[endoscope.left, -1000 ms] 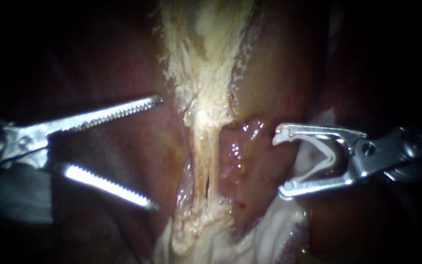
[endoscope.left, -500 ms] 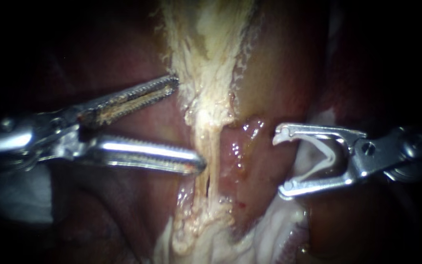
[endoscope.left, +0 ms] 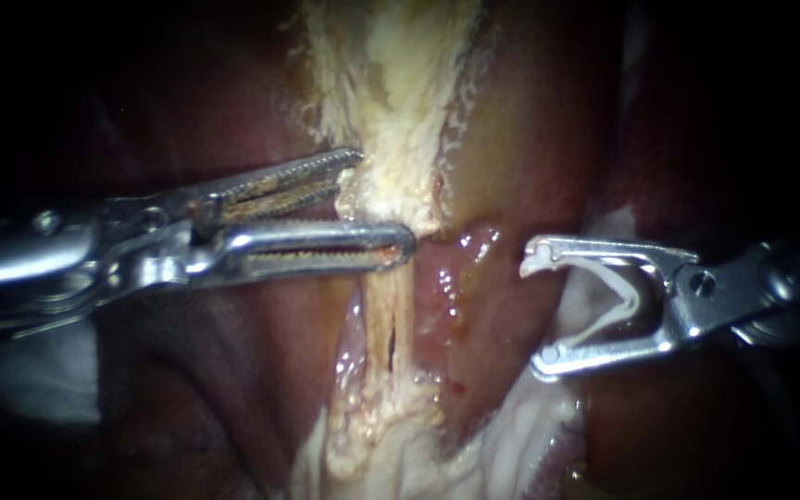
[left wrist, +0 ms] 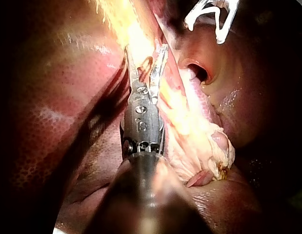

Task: Grabbing gallbladder

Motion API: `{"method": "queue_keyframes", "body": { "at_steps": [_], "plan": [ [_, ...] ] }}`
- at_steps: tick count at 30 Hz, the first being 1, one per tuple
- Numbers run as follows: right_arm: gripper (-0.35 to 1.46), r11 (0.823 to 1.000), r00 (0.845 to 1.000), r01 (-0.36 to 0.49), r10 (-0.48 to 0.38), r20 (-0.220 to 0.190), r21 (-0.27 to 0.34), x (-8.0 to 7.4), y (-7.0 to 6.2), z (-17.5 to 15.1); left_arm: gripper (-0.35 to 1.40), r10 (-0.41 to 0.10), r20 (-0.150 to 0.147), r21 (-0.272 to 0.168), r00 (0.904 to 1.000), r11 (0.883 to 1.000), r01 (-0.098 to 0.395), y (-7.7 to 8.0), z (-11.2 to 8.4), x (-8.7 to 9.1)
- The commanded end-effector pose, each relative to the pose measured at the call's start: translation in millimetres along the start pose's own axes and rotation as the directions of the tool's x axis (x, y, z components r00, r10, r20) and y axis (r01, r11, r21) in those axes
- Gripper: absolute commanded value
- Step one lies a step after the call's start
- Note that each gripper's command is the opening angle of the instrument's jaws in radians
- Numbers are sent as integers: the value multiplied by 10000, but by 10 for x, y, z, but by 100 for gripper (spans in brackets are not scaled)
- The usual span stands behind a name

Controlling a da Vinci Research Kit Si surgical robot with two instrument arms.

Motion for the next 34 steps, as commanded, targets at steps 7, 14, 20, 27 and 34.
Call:
{"method": "queue_keyframes", "body": {
  "at_steps": [7, 14, 20, 27, 34],
  "plan": [
    [59, 10000, 10000, -2, 2, -1, -1, 1, 0, 0, 27, -96, -309, -460, 9995, 9989, 82, 17, 12, 9],
    [59, 10000, 10000, -6, 6, -2, 3, 2, -1, 0, -35, -352, -727, -800, 9967, 9964, 294, 26, 19, 11],
    [59, 10000, 10000, -11, 11, -2, 0, 3, 0, 0, -35, -730, -1054, -979, 9917, 9932, 627, 27, 15, 11],
    [59, 10000, 10000, -12, 12, -2, 0, 3, 0, 0, -35, -897, -1042, -999, 9905, 9918, 793, 24, 12, 11],
    [59, 10000, 10000, -13, 13, -3, -1, 3, 0, 0, -35, -1035, -1059, -888, 9890, 9916, 943, 21, 10, 9]
  ]
}}
